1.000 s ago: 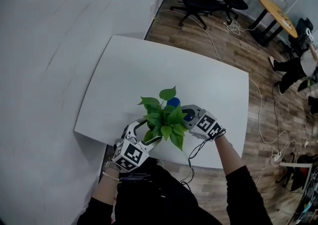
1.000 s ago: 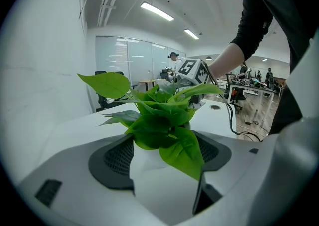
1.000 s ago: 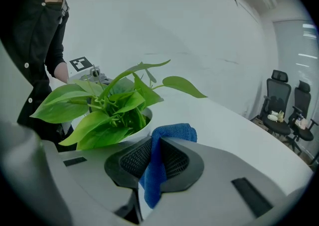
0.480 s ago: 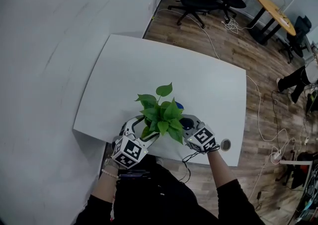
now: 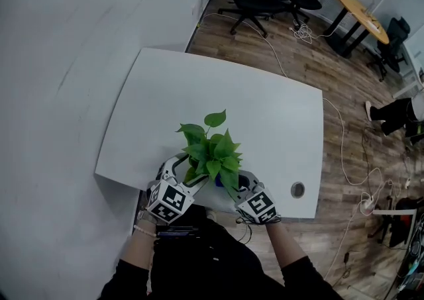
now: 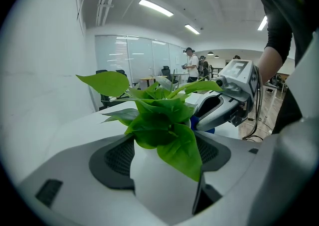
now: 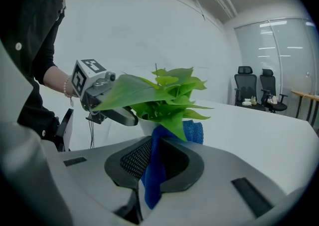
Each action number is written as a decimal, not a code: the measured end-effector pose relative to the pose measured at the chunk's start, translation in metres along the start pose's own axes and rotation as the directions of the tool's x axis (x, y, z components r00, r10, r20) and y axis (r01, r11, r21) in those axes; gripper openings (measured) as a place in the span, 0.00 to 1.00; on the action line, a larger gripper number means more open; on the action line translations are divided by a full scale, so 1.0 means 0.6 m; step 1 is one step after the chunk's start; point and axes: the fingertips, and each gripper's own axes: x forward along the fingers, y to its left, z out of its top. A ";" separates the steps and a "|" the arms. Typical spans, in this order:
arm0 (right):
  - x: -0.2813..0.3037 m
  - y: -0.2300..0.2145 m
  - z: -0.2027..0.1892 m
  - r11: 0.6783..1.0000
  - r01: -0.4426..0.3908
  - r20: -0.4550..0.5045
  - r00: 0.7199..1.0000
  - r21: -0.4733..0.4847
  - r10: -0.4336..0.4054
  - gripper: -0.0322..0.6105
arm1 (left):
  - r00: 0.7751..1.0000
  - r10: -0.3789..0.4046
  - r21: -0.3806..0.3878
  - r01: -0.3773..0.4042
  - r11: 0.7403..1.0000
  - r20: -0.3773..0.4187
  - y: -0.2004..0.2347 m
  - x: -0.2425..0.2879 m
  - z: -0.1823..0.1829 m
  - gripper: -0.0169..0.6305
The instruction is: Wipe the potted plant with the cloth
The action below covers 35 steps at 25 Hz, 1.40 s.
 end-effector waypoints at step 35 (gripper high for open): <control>-0.026 -0.182 0.073 0.915 -0.120 -0.193 0.980 -0.386 0.047 0.17 | 1.000 -0.025 0.030 0.025 0.999 -0.015 0.006 0.007 -0.006 0.57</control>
